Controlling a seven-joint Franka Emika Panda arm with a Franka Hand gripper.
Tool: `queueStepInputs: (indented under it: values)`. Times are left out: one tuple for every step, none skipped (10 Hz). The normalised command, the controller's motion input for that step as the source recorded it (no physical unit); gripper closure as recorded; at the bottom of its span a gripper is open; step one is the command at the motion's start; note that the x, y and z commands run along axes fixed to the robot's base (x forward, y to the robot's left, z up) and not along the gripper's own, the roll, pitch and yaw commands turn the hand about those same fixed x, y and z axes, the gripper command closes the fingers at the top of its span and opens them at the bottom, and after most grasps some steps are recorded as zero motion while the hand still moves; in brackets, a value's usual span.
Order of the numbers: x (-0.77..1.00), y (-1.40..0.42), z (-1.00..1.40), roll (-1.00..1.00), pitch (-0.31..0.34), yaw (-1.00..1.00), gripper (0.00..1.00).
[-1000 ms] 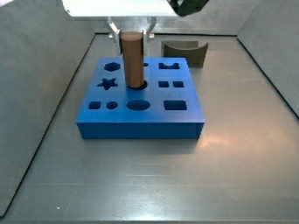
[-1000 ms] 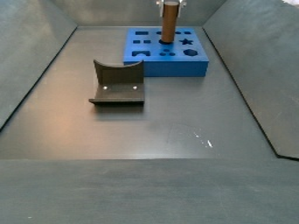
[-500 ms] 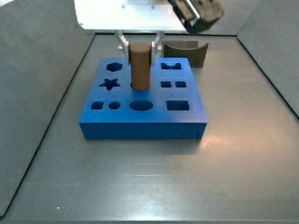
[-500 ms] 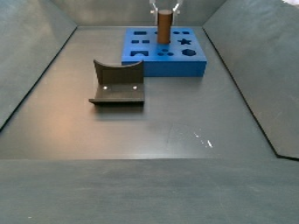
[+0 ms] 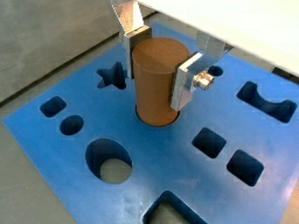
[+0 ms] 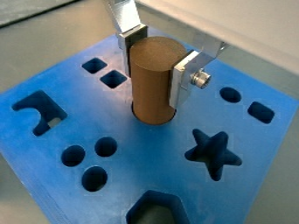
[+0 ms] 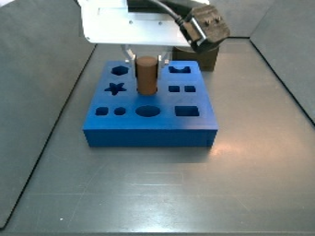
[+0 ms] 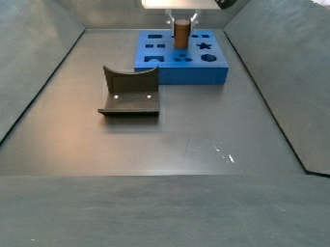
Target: Insert the round object.
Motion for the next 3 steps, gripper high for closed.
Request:
queueStepInputs:
  values:
    - [0.0, 0.0, -0.19, 0.0, -0.063, 0.0, 1.0]
    - [0.0, 0.0, -0.06, -0.01, -0.067, 0.0, 1.0]
    - [0.0, 0.0, 0.0, 0.0, 0.001, 0.0, 1.0]
